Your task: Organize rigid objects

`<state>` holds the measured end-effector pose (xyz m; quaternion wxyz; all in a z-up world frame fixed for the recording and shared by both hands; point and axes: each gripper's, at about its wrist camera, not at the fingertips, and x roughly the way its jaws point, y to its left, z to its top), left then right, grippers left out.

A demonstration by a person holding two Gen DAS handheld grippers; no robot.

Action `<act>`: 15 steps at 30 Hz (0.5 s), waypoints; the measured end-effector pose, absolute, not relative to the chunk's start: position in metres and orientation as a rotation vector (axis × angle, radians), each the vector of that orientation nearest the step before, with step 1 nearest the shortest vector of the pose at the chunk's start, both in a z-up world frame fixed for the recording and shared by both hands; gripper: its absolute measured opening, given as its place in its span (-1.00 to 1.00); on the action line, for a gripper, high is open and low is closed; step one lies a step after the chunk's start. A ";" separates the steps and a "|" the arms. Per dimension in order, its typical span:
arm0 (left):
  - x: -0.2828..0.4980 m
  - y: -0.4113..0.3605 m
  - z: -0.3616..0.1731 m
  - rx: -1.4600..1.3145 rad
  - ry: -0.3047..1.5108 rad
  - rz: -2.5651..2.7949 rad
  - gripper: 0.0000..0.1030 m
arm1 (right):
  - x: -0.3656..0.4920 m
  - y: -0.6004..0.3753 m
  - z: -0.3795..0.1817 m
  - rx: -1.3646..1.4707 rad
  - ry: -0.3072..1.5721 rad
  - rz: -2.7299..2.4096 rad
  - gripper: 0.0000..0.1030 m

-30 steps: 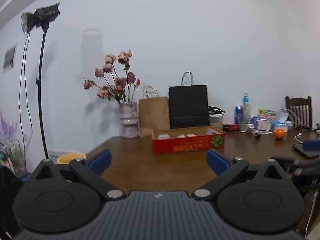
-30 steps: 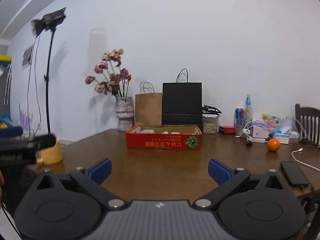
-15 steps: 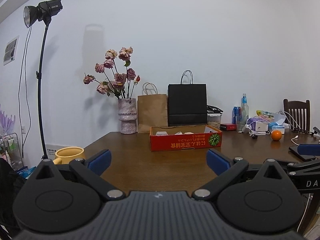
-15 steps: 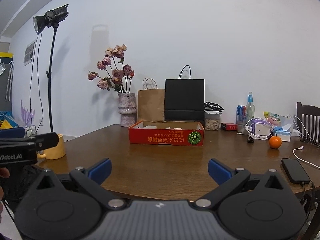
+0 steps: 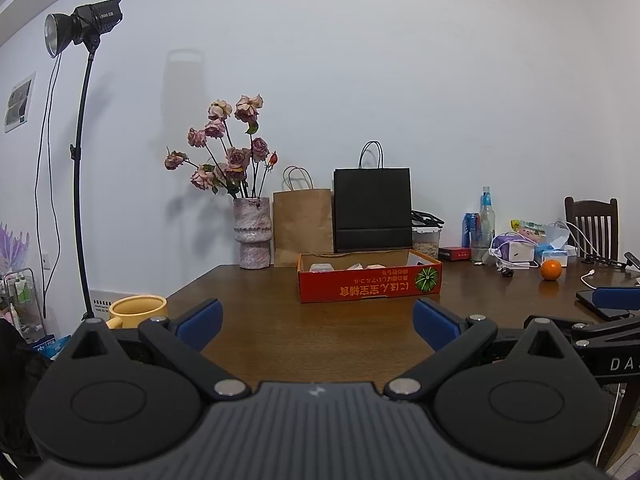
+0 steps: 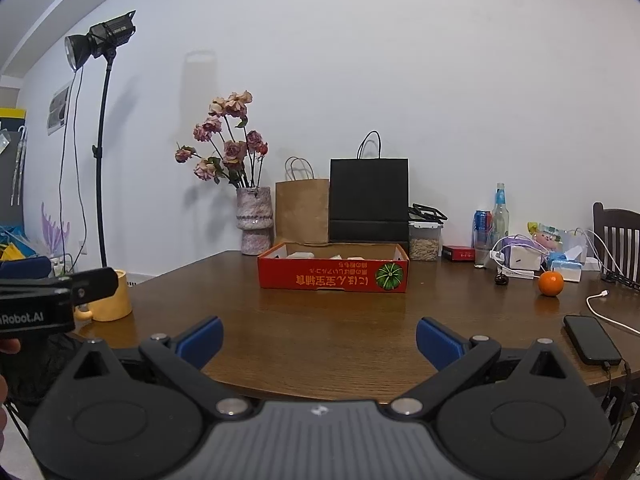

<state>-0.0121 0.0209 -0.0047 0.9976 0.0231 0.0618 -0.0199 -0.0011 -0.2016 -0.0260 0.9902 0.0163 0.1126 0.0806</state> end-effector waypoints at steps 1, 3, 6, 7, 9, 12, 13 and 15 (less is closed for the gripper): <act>-0.012 0.021 -0.005 0.047 0.125 -0.041 1.00 | -0.001 -0.201 -0.026 0.032 0.226 0.164 1.00; -0.012 0.020 -0.005 0.046 0.127 -0.043 1.00 | -0.002 -0.201 -0.027 0.032 0.226 0.168 1.00; -0.013 0.021 -0.005 0.045 0.130 -0.045 1.00 | -0.001 -0.202 -0.027 0.034 0.229 0.168 1.00; -0.013 0.020 -0.005 0.046 0.129 -0.046 1.00 | -0.001 -0.202 -0.027 0.035 0.231 0.168 1.00; -0.012 0.020 -0.005 0.046 0.131 -0.048 1.00 | 0.001 -0.204 -0.028 0.037 0.233 0.169 1.00; -0.012 0.019 -0.005 0.047 0.130 -0.047 1.00 | 0.001 -0.205 -0.028 0.035 0.230 0.168 1.00; -0.012 0.019 -0.005 0.047 0.129 -0.045 1.00 | 0.001 -0.205 -0.027 0.035 0.228 0.166 1.00; -0.012 0.020 -0.005 0.047 0.129 -0.046 1.00 | 0.001 -0.205 -0.028 0.036 0.230 0.163 1.00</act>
